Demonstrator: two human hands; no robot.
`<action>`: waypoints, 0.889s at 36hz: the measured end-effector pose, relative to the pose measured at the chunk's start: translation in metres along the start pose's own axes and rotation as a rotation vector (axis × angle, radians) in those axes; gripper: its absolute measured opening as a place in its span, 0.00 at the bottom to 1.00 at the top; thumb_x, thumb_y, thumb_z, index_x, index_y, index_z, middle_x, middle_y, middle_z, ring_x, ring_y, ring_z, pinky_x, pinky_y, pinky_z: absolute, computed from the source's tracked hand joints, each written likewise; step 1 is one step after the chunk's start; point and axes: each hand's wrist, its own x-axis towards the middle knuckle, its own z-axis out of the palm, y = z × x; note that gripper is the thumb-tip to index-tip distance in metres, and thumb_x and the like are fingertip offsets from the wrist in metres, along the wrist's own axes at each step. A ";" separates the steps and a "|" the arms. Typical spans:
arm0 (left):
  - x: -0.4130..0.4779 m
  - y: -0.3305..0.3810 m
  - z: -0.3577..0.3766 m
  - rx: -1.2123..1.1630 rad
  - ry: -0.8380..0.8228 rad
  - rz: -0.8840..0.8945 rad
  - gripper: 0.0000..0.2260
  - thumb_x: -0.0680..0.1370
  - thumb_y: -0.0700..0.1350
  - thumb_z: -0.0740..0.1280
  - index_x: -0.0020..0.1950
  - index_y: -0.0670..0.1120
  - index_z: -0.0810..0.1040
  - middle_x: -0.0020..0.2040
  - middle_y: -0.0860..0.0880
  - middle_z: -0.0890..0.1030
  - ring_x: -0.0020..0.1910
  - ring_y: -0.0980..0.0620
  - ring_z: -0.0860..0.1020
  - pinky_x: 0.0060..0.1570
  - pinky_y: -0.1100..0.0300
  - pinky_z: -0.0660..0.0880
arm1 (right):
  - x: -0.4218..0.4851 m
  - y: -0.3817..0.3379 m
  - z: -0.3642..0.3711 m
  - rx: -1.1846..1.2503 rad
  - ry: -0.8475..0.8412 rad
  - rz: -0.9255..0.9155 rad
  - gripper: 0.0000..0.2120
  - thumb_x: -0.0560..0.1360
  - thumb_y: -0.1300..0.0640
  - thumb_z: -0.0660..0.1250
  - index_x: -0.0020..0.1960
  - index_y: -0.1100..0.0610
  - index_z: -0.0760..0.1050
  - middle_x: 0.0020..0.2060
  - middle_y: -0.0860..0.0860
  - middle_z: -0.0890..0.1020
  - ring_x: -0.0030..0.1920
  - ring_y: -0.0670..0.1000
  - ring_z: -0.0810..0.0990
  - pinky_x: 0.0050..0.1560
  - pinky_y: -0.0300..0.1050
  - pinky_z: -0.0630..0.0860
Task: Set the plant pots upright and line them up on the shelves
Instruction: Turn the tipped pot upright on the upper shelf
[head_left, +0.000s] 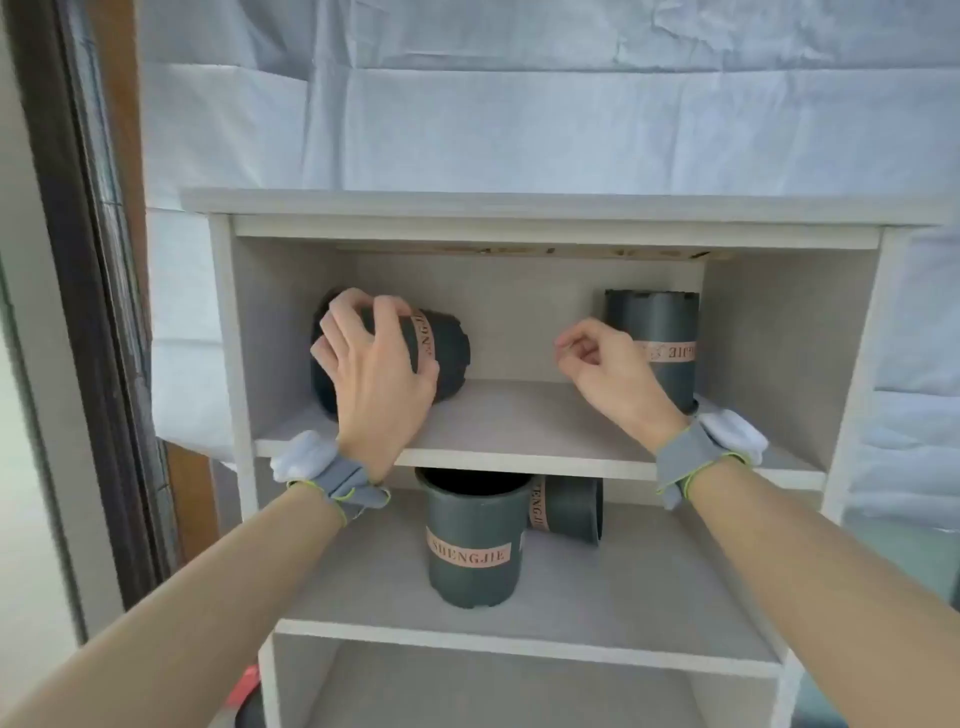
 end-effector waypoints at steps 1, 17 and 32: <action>0.001 -0.002 -0.004 -0.023 -0.019 -0.046 0.20 0.70 0.46 0.71 0.61 0.46 0.71 0.63 0.40 0.68 0.61 0.37 0.69 0.60 0.44 0.64 | -0.004 -0.002 -0.001 -0.002 -0.004 0.011 0.08 0.75 0.63 0.67 0.52 0.57 0.80 0.41 0.51 0.80 0.39 0.46 0.75 0.49 0.42 0.74; 0.020 -0.014 -0.014 -0.538 -0.178 -0.434 0.23 0.74 0.36 0.70 0.64 0.44 0.63 0.48 0.47 0.77 0.49 0.44 0.77 0.54 0.45 0.77 | -0.024 -0.025 -0.005 -0.081 -0.035 0.000 0.11 0.76 0.57 0.70 0.58 0.57 0.78 0.49 0.57 0.81 0.48 0.53 0.79 0.55 0.46 0.75; 0.014 0.019 -0.055 -0.627 -0.012 -0.149 0.15 0.74 0.44 0.72 0.56 0.54 0.70 0.43 0.57 0.81 0.41 0.55 0.79 0.46 0.58 0.75 | -0.037 -0.049 0.021 -0.036 -0.144 -0.074 0.43 0.69 0.47 0.78 0.77 0.51 0.60 0.71 0.54 0.69 0.69 0.51 0.70 0.67 0.44 0.67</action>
